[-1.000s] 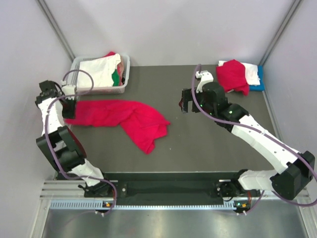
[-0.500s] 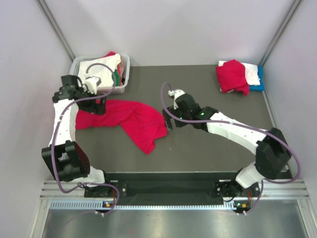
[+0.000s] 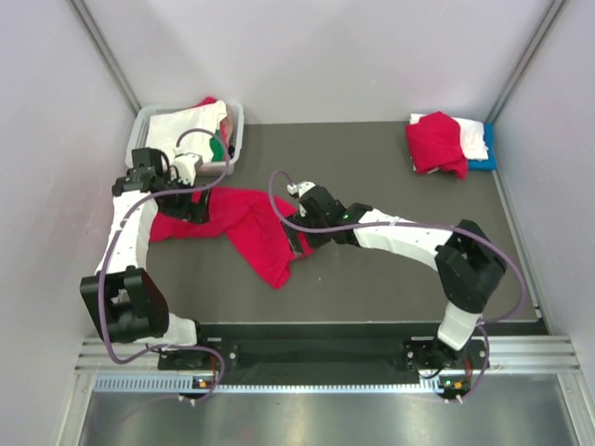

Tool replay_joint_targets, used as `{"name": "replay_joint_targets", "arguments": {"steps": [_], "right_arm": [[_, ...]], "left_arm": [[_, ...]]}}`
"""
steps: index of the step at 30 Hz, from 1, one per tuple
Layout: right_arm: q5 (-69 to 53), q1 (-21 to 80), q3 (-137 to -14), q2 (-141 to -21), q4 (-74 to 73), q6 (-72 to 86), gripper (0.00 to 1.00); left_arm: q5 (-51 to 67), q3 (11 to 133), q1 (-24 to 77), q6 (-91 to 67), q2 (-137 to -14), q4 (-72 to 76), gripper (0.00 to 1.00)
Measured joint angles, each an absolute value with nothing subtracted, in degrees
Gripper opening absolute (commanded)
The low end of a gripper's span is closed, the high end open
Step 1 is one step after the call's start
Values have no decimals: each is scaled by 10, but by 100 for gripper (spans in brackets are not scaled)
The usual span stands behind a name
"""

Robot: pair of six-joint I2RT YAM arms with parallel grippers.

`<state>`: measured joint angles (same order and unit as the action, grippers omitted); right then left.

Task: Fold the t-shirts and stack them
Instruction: Flatten the tshirt out

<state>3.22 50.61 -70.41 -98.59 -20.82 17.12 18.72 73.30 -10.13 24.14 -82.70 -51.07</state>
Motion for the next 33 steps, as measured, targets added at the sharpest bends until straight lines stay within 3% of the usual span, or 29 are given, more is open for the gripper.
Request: {"name": "replay_joint_targets", "arguments": {"steps": [14, 26, 33], "right_arm": [[1, 471, -781, -1112, -187, 170, 92], [-13, 433, -806, -1116, -179, 168, 87], [-20, 433, -754, -1096, -158, 183, 88]], "left_arm": [[184, 711, -101, 242, -820, -506, 99], [178, 696, -101, 244, -815, -500, 99], [165, 697, -101, 251, -815, -500, 99]]}}
